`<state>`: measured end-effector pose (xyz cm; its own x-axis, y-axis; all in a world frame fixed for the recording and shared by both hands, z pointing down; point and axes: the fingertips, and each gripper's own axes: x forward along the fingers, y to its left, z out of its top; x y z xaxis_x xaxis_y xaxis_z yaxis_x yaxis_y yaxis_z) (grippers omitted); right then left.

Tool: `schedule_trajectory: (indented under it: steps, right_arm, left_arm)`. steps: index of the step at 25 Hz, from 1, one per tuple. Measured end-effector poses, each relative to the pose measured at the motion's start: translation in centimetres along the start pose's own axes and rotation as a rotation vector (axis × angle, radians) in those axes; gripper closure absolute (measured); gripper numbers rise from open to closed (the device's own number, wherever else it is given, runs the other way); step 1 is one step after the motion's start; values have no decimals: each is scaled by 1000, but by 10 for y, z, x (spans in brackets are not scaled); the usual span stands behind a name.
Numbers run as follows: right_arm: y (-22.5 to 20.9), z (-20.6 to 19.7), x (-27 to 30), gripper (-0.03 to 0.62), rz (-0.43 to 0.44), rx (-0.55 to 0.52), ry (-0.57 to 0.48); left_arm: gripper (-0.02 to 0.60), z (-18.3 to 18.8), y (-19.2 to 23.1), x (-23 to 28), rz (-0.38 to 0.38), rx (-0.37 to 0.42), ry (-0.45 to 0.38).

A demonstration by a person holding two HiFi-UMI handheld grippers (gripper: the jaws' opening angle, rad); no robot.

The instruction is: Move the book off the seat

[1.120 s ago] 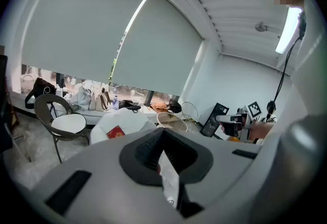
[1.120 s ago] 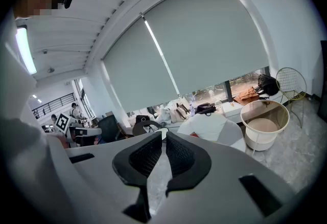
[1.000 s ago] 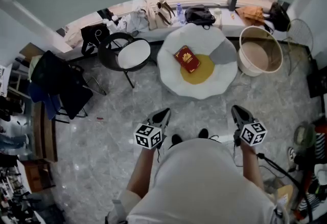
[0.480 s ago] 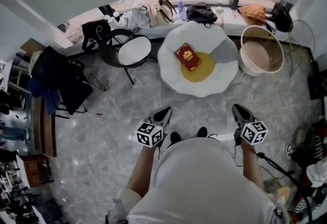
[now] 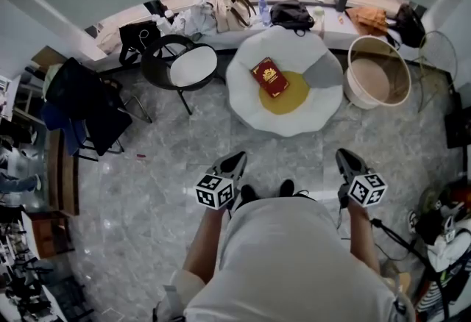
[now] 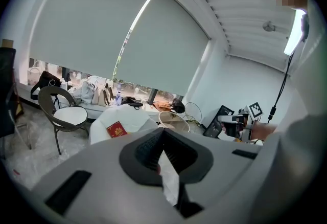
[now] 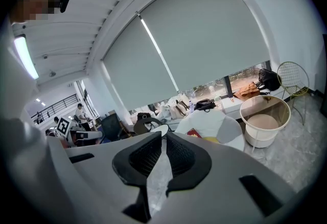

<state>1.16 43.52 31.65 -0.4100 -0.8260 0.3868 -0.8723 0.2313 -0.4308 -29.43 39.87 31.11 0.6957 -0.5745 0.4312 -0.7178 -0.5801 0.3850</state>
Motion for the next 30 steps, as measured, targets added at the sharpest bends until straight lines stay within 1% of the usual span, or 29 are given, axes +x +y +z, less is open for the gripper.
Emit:
schedule_trajectory:
  steps: [6, 13, 18, 24, 30]
  right_arm:
    - [-18, -3, -7, 540, 31, -20, 43]
    - [-32, -6, -14, 540, 73, -20, 67]
    - [-43, -13, -13, 540, 74, -13, 79]
    - [-49, -9, -2, 540, 64, -11, 94]
    - [-62, 5, 22, 540, 41, 3, 92]
  left_arm:
    - [580, -5, -16, 11, 14, -13, -16]
    - [579, -11, -29, 19, 37, -33, -15]
    - [579, -13, -33, 29, 31, -36, -11]
    - [578, -5, -25, 44, 23, -43, -8]
    - [579, 10, -7, 72, -6, -40, 11]
